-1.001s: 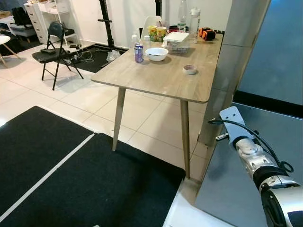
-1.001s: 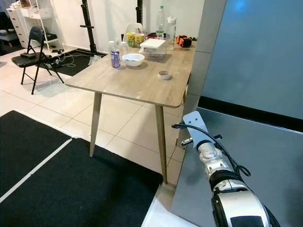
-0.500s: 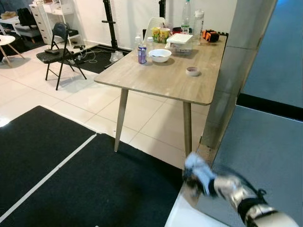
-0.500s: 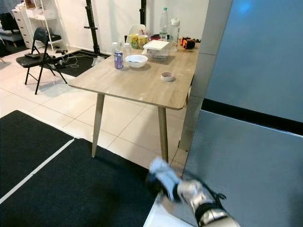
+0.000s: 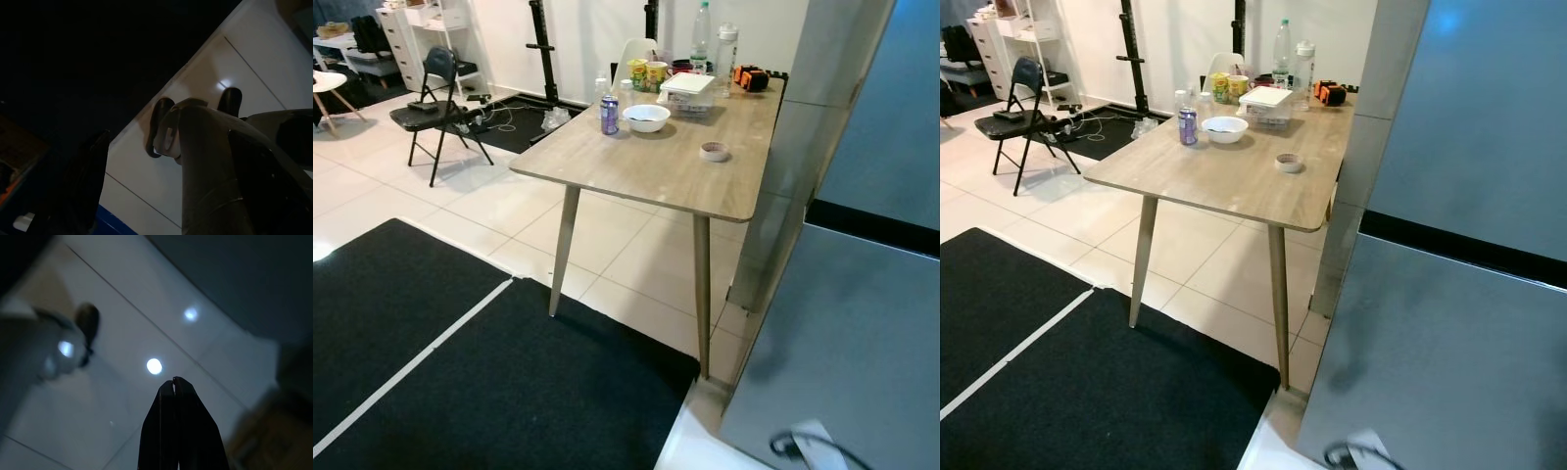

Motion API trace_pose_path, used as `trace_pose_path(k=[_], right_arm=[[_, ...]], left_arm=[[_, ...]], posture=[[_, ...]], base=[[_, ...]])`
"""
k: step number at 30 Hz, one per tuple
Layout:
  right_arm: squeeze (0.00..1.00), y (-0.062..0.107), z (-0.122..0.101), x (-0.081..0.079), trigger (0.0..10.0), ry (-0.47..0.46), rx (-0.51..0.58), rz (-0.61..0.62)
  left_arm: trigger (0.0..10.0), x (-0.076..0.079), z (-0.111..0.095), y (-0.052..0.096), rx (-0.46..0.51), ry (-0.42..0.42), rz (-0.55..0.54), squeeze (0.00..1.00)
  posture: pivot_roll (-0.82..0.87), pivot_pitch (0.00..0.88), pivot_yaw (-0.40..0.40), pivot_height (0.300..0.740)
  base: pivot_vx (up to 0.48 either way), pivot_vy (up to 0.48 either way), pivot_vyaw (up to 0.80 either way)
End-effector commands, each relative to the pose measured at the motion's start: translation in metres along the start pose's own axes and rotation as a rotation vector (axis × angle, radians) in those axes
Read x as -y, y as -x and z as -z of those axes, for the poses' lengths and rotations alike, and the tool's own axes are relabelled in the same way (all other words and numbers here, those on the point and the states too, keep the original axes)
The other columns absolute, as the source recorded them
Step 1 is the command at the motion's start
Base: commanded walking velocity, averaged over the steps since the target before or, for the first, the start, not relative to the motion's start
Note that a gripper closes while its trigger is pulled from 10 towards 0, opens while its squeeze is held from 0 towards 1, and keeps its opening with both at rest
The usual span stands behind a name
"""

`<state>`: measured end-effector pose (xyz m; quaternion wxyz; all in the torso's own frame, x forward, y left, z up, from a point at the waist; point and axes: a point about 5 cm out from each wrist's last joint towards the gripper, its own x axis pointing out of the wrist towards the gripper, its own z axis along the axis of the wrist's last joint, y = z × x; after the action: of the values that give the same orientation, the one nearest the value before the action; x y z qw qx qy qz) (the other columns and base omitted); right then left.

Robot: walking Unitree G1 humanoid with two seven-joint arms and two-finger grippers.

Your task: Restocking fridge

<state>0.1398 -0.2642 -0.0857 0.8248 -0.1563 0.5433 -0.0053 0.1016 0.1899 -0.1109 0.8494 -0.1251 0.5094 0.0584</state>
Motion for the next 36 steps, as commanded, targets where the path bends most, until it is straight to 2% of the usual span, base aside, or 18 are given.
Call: trace_pose_path(k=[1, 6, 10, 12, 14, 17, 18, 21, 24, 26, 33, 36], right_arm=[[0.00, 0.001, 0.000, 0.006, 10.0, -0.039, 0.011, 0.030], [0.00, 0.001, 0.000, 0.009, 10.0, -0.115, 0.040, 0.074], [0.00, 0.001, -0.007, 0.007, 10.0, -0.104, 0.073, 0.099], [0.00, 0.000, -0.014, 0.001, 10.0, -0.107, 0.091, 0.100], [0.00, 0.000, -0.014, 0.001, 10.0, -0.107, 0.091, 0.100], [0.00, -0.002, -0.020, -0.022, 10.0, -0.045, 0.111, 0.051], [0.00, -0.002, -0.020, -0.022, 10.0, -0.045, 0.111, 0.051], [0.00, -0.003, -0.018, -0.041, 10.0, 0.046, 0.107, -0.035], [0.00, -0.002, -0.014, -0.042, 10.0, 0.086, 0.094, -0.046], [0.00, -0.002, -0.011, -0.039, 10.0, 0.120, 0.085, -0.037], [0.00, -0.002, -0.005, -0.043, 10.0, 0.085, 0.059, -0.043], [0.00, -0.002, -0.006, -0.046, 10.0, 0.116, 0.065, -0.058]], left_arm=[[10.0, 0.003, 0.002, 0.000, -0.008, -0.030, -0.008, 0.00], [10.0, 0.000, -0.004, -0.001, 0.006, -0.071, -0.051, 0.00], [10.0, -0.004, -0.008, -0.001, 0.020, -0.098, -0.067, 0.00], [10.0, -0.011, -0.011, 0.000, 0.036, -0.079, -0.093, 0.00], [10.0, -0.011, -0.011, 0.000, 0.036, -0.079, -0.093, 0.00], [10.0, -0.024, -0.011, 0.004, 0.040, -0.059, -0.134, 0.00], [10.0, -0.024, -0.011, 0.004, 0.040, -0.059, -0.134, 0.00], [10.0, -0.028, -0.022, 0.003, 0.075, -0.034, -0.156, 0.00], [10.0, -0.027, -0.029, 0.002, 0.095, -0.030, -0.152, 0.00], [10.0, -0.024, -0.030, 0.001, 0.094, -0.057, -0.137, 0.00], [10.0, -0.023, -0.034, 0.000, 0.082, -0.108, -0.112, 0.00], [10.0, -0.023, -0.033, 0.000, 0.081, -0.119, -0.110, 0.00]], posture=[[-0.08, 0.000, -0.048, 0.740], [-0.07, 0.000, -0.041, 0.740], [-0.06, 0.000, -0.037, 0.740], [-0.05, 0.000, -0.025, 0.740], [-0.05, 0.000, -0.025, 0.740], [-0.03, 0.000, 0.000, 0.740], [-0.03, 0.000, 0.000, 0.740], [0.00, 0.000, 0.001, 0.740], [0.00, 0.000, 0.002, 0.740], [-0.01, 0.000, 0.010, 0.740], [0.00, 0.000, -0.003, 0.740], [-0.01, 0.000, 0.003, 0.740]], base=[[0.000, 0.000, 0.00], [0.000, 0.000, 0.00], [0.000, 0.000, 0.00], [0.000, 0.000, 0.00], [0.000, 0.000, 0.00], [0.000, 0.000, 0.00], [0.000, 0.000, 0.00], [0.000, 0.000, 0.00], [0.000, 0.000, 0.00], [0.000, 0.000, 0.00], [0.000, 0.000, 0.00], [0.000, 0.000, 0.00]])
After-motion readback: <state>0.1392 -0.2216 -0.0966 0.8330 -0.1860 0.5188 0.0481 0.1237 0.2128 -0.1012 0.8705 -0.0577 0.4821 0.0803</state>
